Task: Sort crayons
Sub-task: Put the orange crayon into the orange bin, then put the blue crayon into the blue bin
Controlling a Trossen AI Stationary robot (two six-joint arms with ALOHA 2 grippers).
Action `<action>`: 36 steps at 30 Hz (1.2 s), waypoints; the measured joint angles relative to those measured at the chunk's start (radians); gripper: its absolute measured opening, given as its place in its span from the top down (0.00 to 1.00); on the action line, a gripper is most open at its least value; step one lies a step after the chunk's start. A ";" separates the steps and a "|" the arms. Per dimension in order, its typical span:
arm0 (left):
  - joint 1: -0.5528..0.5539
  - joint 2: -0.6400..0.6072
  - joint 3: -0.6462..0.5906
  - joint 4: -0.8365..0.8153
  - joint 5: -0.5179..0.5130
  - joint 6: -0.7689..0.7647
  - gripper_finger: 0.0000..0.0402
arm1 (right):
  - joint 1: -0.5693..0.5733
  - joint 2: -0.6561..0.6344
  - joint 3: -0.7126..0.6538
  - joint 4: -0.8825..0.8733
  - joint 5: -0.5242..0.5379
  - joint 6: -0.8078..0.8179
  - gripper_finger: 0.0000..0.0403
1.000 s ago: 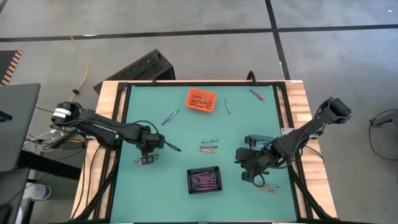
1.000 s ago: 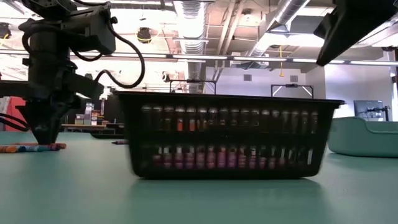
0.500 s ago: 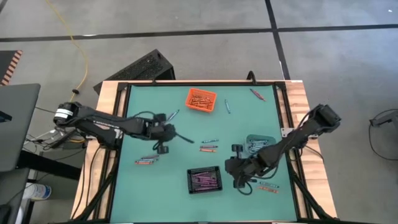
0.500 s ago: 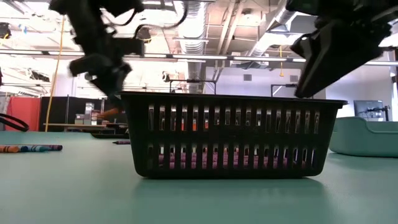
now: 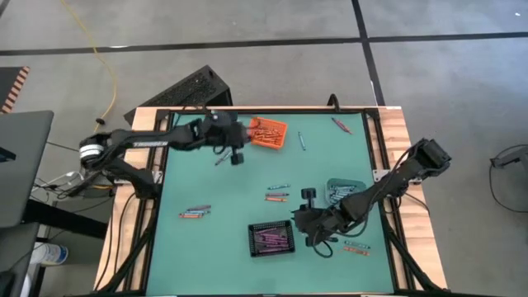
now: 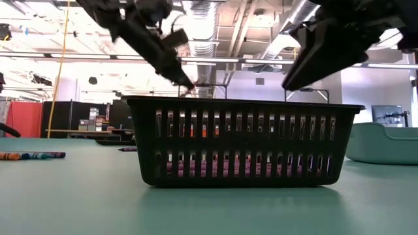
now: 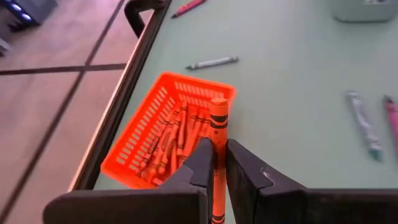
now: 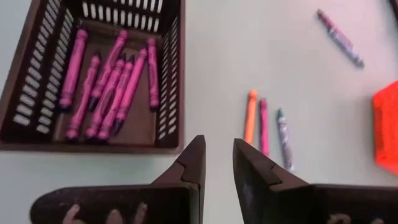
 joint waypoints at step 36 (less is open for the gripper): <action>0.017 0.469 0.892 -0.923 -0.150 0.057 0.68 | 0.010 0.006 0.000 0.013 0.079 -0.150 0.81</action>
